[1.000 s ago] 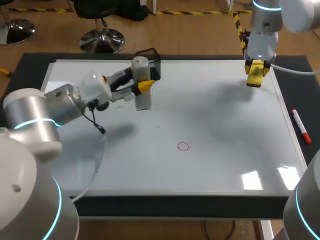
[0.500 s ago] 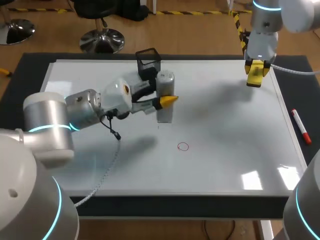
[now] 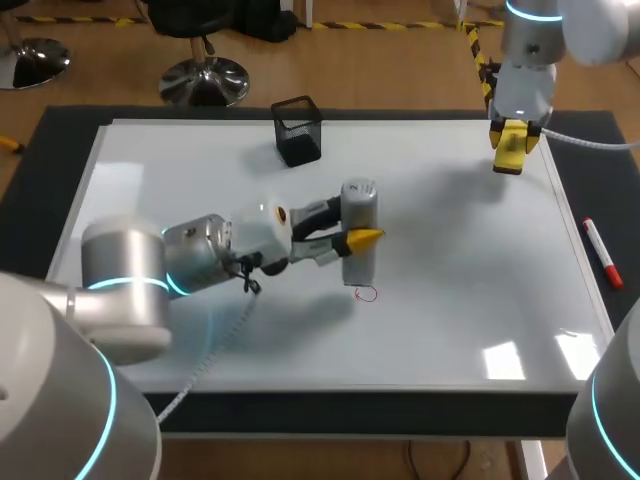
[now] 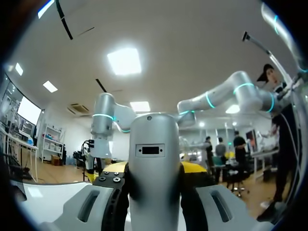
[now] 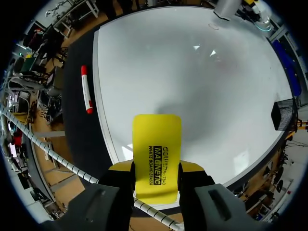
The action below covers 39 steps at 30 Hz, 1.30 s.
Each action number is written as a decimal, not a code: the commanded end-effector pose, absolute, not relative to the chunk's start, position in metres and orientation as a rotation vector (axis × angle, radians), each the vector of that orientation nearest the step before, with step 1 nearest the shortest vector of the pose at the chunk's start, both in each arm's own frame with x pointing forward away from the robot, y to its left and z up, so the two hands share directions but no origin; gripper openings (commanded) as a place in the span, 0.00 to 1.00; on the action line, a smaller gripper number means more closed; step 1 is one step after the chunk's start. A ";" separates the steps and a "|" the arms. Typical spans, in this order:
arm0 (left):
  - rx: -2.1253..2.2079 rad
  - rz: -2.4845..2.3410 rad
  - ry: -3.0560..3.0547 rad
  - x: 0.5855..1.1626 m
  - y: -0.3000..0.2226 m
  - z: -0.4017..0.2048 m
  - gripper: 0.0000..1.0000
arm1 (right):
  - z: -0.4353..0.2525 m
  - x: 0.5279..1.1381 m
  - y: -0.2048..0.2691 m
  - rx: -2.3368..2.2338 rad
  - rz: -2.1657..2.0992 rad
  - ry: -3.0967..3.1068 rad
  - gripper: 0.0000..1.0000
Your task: Pick up the inspection probe, press it on each red-marked spot on the whiteboard one by one, put down the probe, pick up the eraser, and wipe off all the red marks.
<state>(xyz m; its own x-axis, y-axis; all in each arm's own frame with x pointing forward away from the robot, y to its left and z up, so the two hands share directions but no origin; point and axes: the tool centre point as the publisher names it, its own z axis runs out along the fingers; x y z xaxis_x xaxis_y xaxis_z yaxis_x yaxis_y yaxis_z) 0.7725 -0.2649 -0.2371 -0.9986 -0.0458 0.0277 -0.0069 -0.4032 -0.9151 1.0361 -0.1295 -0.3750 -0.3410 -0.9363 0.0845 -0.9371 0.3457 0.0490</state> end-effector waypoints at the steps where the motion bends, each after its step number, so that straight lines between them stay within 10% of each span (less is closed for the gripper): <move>1: -0.071 -2.652 1.654 0.775 -0.272 -0.247 0.00 | -0.374 1.037 -0.130 1.745 0.015 -2.491 0.00; 39: 0.027 -2.478 1.897 0.767 -0.302 -0.271 0.00 | -0.374 1.037 -0.130 1.745 0.015 -2.491 0.00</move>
